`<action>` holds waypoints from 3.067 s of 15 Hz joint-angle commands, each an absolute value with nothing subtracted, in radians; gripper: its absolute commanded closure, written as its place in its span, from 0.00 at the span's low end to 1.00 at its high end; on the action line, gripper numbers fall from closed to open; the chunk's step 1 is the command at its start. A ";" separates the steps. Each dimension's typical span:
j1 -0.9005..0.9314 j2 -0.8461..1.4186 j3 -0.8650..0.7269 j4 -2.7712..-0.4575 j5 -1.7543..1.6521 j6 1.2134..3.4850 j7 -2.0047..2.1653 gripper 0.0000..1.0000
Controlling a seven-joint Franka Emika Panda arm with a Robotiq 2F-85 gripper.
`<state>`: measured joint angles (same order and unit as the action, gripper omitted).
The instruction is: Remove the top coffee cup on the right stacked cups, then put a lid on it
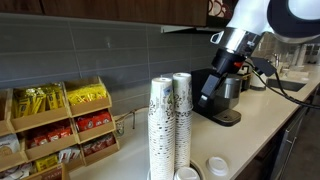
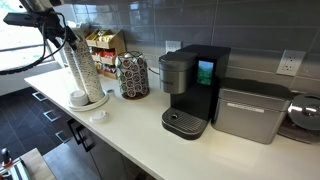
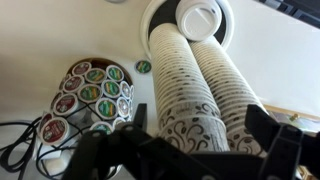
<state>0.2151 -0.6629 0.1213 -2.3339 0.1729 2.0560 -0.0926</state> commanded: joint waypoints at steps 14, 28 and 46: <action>0.327 -0.728 0.063 -2.492 0.267 2.499 -0.176 0.00; 0.396 -0.723 0.038 -2.563 0.264 2.738 -0.158 0.42; 0.400 -0.755 0.011 -2.575 0.253 2.777 -0.148 0.63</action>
